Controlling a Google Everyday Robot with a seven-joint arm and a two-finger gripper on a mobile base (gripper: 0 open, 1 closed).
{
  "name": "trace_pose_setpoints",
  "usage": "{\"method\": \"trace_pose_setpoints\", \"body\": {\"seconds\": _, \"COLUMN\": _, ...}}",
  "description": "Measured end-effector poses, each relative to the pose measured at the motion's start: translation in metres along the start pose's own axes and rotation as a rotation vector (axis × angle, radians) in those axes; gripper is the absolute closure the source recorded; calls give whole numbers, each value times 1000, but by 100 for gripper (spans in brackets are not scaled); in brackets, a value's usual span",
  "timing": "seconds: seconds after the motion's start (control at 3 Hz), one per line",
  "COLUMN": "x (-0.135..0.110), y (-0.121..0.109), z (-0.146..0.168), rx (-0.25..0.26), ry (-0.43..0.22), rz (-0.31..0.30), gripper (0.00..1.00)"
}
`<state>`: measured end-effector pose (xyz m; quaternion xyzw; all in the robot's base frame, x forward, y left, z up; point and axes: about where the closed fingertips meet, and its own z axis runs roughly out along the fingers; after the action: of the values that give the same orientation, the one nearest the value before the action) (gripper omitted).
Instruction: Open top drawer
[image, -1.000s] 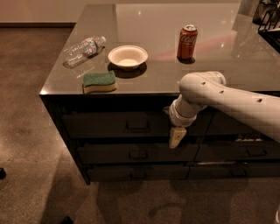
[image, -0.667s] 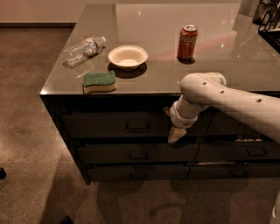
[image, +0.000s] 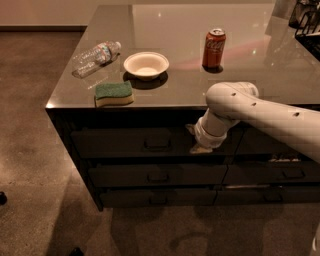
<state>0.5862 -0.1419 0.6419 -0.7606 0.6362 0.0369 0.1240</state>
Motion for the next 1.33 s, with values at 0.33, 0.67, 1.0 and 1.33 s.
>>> {"method": "trace_pose_setpoints", "body": {"seconds": 0.33, "x": -4, "y": 12, "z": -9, "rx": -19, "ry": -6, "rz": -6, "gripper": 81}}
{"method": "trace_pose_setpoints", "body": {"seconds": 0.67, "x": -4, "y": 12, "z": -9, "rx": -19, "ry": -6, "rz": -5, "gripper": 82}}
{"method": "trace_pose_setpoints", "body": {"seconds": 1.0, "x": -6, "y": 17, "z": -13, "rx": -9, "ry": -14, "rz": 3, "gripper": 63}}
{"method": "trace_pose_setpoints", "body": {"seconds": 1.33, "x": -6, "y": 17, "z": -12, "rx": -10, "ry": -14, "rz": 3, "gripper": 40}}
